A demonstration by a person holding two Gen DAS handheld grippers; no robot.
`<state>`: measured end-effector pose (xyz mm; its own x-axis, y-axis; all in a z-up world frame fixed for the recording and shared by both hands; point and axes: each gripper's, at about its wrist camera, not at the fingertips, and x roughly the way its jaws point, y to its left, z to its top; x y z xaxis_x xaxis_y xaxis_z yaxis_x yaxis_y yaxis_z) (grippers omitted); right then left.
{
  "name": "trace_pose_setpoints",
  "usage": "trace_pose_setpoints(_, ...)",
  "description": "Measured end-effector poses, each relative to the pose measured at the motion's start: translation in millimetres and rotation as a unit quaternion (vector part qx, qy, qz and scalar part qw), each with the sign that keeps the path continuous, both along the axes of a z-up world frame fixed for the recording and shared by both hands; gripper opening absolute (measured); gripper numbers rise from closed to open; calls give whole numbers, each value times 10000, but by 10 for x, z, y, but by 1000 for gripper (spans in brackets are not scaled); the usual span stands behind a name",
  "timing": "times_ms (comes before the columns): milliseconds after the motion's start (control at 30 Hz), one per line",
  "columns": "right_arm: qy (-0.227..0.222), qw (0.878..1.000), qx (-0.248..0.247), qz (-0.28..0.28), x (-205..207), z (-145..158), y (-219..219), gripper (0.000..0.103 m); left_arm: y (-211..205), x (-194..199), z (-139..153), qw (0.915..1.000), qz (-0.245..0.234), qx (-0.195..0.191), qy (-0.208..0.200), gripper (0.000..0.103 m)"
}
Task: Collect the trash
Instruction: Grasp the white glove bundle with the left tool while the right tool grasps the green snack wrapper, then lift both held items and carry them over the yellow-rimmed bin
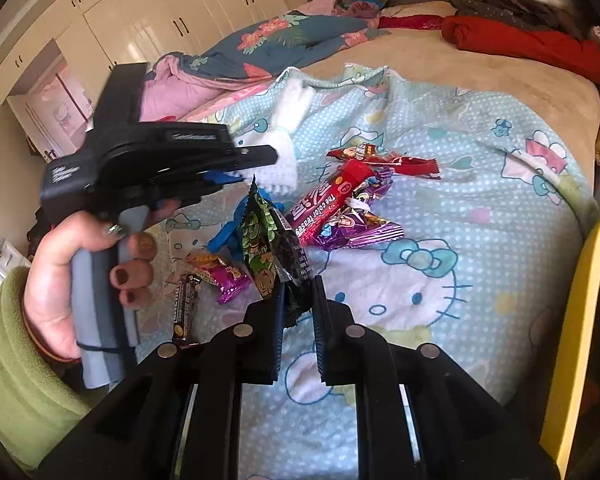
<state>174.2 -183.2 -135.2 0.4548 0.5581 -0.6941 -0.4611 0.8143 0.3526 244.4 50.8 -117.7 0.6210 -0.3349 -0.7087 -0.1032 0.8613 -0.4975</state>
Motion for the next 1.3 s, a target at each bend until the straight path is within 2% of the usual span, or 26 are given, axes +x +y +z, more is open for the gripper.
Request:
trace_pose_setpoints(400, -159, 9999, 38, -12, -135, 83, -83, 13, -9, -444, 356, 9985, 116, 66, -527, 13)
trace_pose_setpoints(1300, -572, 9971, 278, -418, -277, 432, -474, 12, -351, -838, 723, 9938, -327, 500, -942, 13)
